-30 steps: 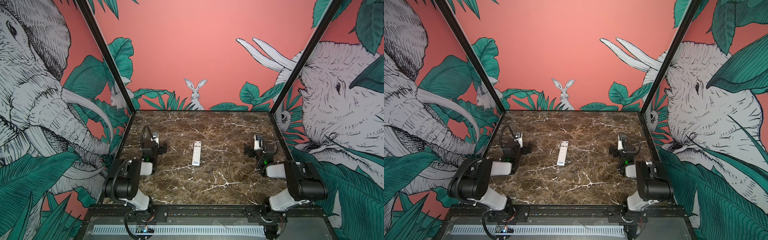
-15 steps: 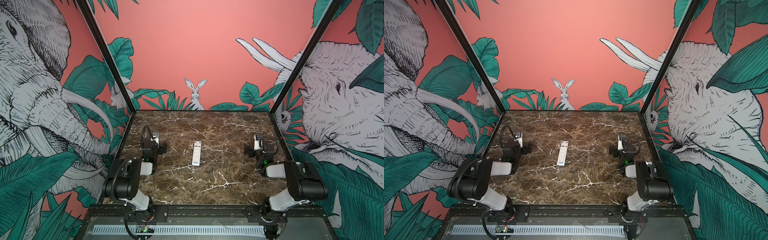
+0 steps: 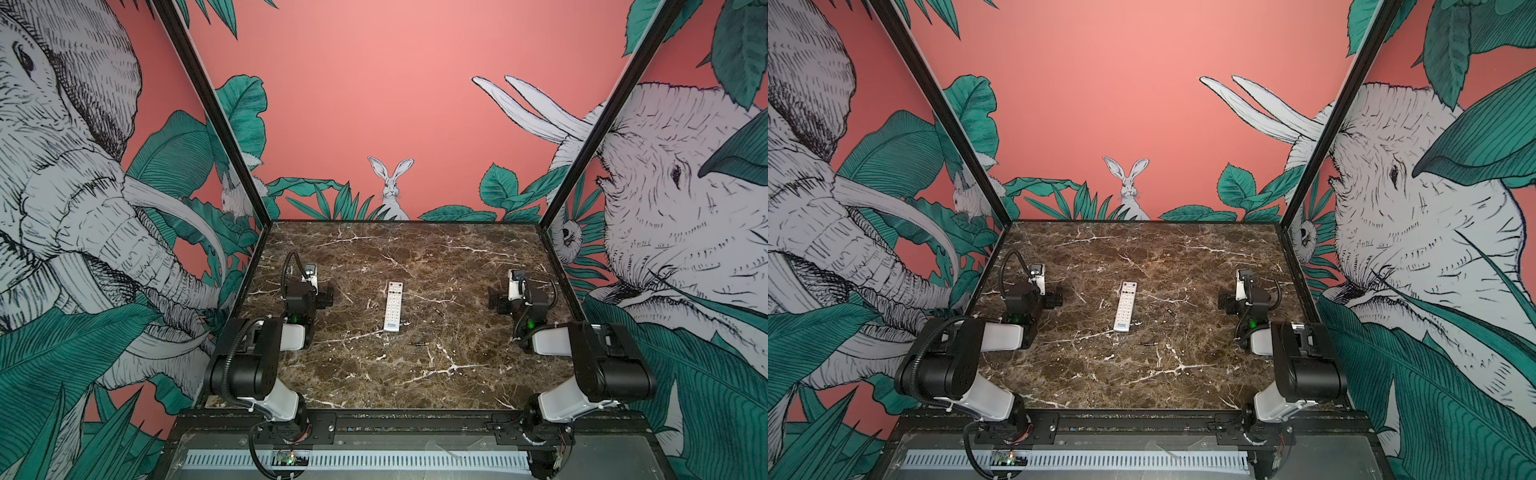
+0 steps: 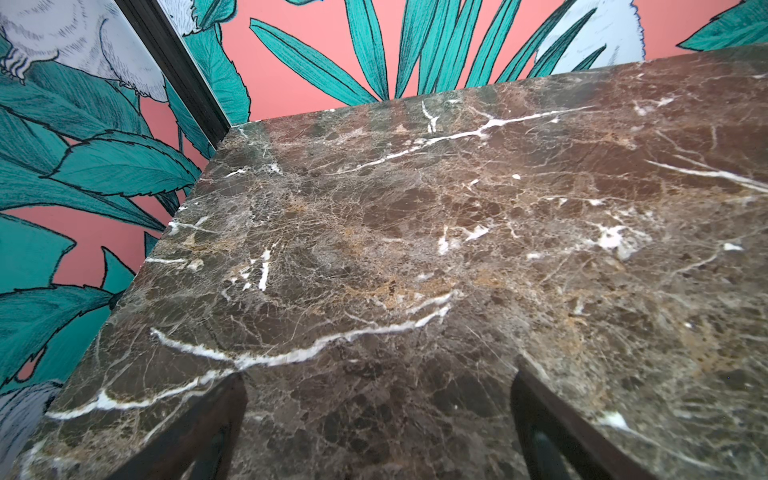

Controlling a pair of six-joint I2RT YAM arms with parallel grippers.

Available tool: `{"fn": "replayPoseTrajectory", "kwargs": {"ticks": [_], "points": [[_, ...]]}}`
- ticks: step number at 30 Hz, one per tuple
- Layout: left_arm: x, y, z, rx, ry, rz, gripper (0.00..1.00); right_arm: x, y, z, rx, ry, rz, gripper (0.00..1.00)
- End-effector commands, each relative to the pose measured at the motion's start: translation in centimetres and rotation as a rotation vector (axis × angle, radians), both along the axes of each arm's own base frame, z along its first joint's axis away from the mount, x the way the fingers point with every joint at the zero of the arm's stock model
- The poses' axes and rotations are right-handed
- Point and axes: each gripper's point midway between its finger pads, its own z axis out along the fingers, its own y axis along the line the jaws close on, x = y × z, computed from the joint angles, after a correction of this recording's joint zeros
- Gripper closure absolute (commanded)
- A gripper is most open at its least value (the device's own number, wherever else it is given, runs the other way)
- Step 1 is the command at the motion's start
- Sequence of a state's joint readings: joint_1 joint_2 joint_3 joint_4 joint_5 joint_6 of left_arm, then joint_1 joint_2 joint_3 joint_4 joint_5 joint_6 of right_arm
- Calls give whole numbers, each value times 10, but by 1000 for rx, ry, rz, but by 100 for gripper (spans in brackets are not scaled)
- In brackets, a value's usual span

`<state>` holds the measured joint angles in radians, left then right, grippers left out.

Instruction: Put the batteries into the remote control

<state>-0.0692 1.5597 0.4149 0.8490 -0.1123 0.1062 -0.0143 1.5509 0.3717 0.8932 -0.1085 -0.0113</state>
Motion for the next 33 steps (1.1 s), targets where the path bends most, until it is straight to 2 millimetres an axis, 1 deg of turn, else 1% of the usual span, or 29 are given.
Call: {"fn": "replayPoseTrajectory", "kwargs": {"ticks": [1,9,12,13,14,15,16,19,21,23,24,26,29,31,33], "points": [[1,1,6,8,-25,-4,0,7,-1,13,-6,-45,-9,1],[1,1,5,-1,-20,-14,0,6,-1,13,-8,-44,-6,1],[3,-10,11,9,-22,-80,0,5,5,15,-10,-55,28,1],[3,-9,12,10,-1,-73,0,4,6,17,-13,-61,33,1],[4,-6,16,6,32,-52,0,3,6,22,-15,-68,35,1],[7,-1,25,1,53,-14,0,3,6,26,-15,-67,32,1],[7,4,27,-4,92,25,0,3,4,30,-14,-59,23,1],[8,16,33,25,128,140,0,4,4,34,-20,-37,21,1],[6,24,43,67,129,240,0,5,3,38,-28,-33,9,1],[3,24,50,69,161,284,1,5,4,45,-49,-33,-1,1],[2,22,55,68,174,300,0,3,6,45,-62,-7,-5,1],[-1,17,60,58,216,324,0,3,10,55,-78,11,-9,1],[-5,-1,65,39,305,292,0,1,13,67,-70,83,-51,1],[-10,-17,68,30,374,254,0,-1,24,75,-72,124,-27,1],[-16,-36,68,10,446,193,0,-3,42,81,-75,149,15,1]]}}
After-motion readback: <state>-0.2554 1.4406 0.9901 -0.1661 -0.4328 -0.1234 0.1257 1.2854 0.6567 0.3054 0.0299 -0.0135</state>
